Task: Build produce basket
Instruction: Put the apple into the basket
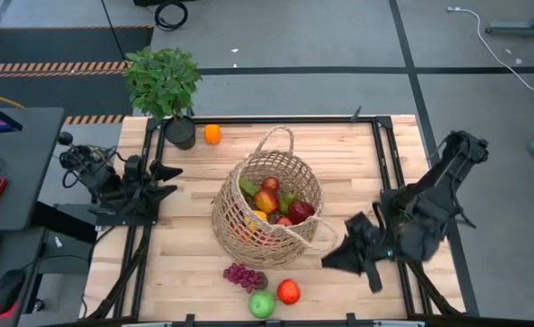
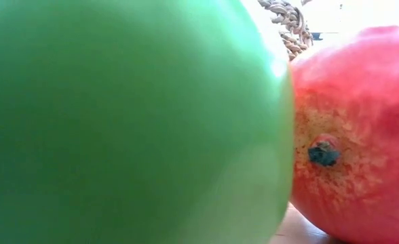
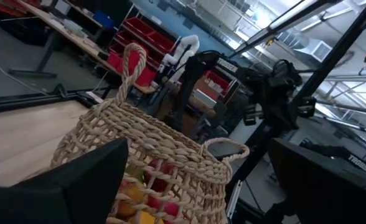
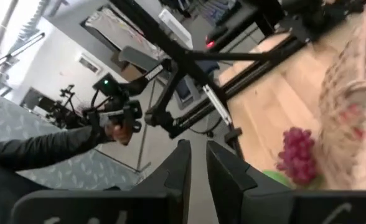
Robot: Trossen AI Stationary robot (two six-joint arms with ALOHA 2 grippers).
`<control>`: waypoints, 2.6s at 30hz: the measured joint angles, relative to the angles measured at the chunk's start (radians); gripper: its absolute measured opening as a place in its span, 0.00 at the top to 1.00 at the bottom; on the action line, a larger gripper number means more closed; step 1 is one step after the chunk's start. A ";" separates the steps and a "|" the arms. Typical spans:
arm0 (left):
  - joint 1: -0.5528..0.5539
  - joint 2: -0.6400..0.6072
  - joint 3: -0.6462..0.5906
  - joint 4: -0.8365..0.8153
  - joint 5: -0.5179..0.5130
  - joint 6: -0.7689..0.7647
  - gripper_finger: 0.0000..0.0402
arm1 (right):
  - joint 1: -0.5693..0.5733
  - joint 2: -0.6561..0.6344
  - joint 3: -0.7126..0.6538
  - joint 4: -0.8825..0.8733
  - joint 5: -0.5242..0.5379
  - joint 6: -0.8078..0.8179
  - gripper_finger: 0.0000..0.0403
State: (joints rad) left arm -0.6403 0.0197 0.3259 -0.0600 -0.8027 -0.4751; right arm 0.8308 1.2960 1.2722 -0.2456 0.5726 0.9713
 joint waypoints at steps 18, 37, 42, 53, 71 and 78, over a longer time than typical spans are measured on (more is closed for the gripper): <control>0.000 -0.009 -0.024 -0.027 0.056 0.075 0.01 | 0.049 0.409 0.149 -0.116 -0.123 0.499 0.86; 0.000 -0.007 -0.023 -0.022 0.056 0.069 0.01 | -0.004 0.556 0.148 -0.327 -0.212 0.492 0.77; 0.000 -0.007 -0.023 -0.022 0.056 0.069 0.01 | -0.048 0.567 0.148 -0.314 -0.302 0.460 0.48; 0.000 -0.007 -0.022 -0.021 0.056 0.069 0.01 | -0.094 0.630 0.148 -0.258 -0.362 0.422 0.08; 0.000 -0.007 -0.022 -0.020 0.056 0.068 0.01 | -0.126 0.652 0.148 -0.254 -0.197 0.287 0.09; 0.000 -0.007 -0.022 -0.020 0.056 0.069 0.01 | -0.127 0.667 0.148 -0.229 -0.139 0.142 0.09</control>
State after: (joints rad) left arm -0.6403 0.0128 0.3038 -0.0795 -0.7471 -0.4064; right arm 0.7033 1.9632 1.4204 -0.4745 0.4331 1.1130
